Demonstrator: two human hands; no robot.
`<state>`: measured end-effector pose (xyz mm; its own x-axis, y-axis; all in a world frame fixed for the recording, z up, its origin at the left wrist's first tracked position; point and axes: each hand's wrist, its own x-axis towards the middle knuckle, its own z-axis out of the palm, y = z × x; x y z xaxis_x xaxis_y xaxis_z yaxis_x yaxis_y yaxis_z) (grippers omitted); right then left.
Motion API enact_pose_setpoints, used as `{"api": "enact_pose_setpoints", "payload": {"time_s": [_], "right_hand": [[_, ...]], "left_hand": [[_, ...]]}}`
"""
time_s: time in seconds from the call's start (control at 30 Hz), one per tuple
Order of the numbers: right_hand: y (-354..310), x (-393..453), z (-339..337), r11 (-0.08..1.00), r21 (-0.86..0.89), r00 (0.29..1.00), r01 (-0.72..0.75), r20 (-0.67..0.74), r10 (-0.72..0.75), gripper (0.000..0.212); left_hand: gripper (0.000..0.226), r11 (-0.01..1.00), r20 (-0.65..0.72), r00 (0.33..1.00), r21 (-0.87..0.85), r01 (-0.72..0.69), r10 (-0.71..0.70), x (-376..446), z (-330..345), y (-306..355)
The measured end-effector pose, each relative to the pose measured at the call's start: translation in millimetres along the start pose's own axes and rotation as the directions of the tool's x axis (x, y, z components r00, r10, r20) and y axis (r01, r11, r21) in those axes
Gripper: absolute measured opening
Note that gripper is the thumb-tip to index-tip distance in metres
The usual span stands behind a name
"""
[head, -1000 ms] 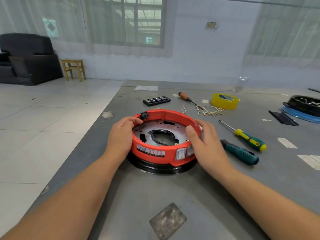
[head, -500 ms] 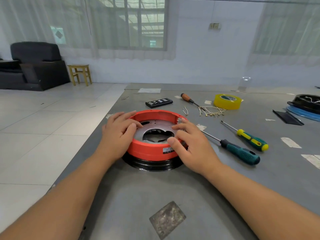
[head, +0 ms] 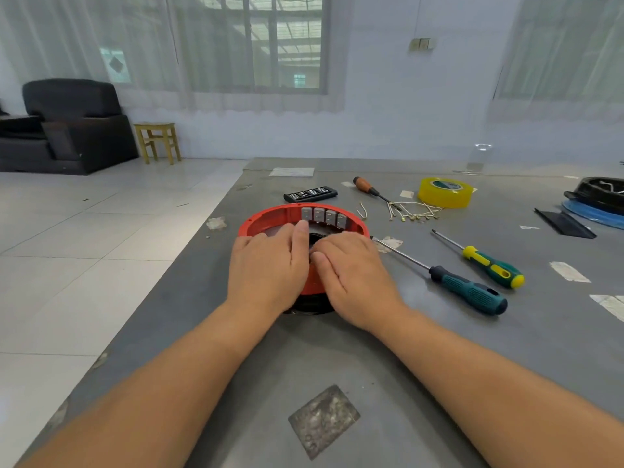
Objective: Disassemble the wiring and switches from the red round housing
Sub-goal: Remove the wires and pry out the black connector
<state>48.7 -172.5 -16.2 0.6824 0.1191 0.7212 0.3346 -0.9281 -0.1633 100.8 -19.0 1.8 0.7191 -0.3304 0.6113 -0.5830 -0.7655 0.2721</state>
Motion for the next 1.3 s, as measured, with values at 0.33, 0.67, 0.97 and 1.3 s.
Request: {"api": "enact_pose_setpoints", "payload": {"time_s": [0.33, 0.67, 0.97, 1.3], "right_hand": [[28.0, 12.2, -8.9, 0.970, 0.215, 0.993, -0.115, 0.054, 0.106, 0.042], [38.2, 5.0, -11.3, 0.989, 0.059, 0.991, -0.136, -0.011, 0.136, 0.032], [-25.5, 26.6, -2.4, 0.982, -0.184, 0.997, -0.042, 0.058, 0.054, 0.040], [-32.5, 73.1, 25.6, 0.959, -0.262, 0.885, -0.113, 0.412, 0.217, 0.074]], "left_hand": [[0.064, 0.942, 0.073, 0.968, -0.261, -0.212, 0.238, 14.0, -8.2, -66.2], [0.045, 0.920, 0.067, 0.919, -0.071, -0.385, 0.390, -6.5, -5.0, -53.9], [0.025, 0.909, 0.073, 0.931, -0.256, -0.330, 0.358, -5.4, 0.1, -51.6], [0.037, 0.882, -0.078, 0.997, -0.470, -0.038, 0.001, 1.1, 8.1, -65.8]]}}
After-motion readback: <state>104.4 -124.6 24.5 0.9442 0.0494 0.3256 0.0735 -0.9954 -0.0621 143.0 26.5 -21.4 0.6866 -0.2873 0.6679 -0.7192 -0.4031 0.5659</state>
